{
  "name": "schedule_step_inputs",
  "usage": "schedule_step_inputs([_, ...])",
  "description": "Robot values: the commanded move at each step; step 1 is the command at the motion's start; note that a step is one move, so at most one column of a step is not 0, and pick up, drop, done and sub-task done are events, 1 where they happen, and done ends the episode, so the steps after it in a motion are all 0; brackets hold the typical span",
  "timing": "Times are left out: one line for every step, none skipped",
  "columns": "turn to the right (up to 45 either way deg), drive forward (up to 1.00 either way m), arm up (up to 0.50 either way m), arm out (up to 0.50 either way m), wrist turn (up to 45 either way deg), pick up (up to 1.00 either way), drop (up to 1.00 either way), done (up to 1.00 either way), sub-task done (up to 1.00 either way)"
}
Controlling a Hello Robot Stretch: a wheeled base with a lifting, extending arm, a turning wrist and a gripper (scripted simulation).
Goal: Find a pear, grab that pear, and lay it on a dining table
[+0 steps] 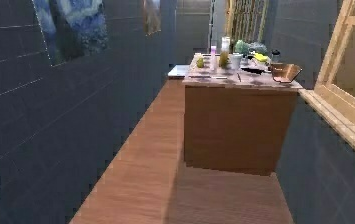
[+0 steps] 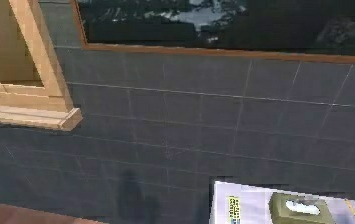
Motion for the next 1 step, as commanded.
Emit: schedule_step_inputs([12.0,0.00,0.00,0.00,0.0,0.00,0.00,0.00,0.00])
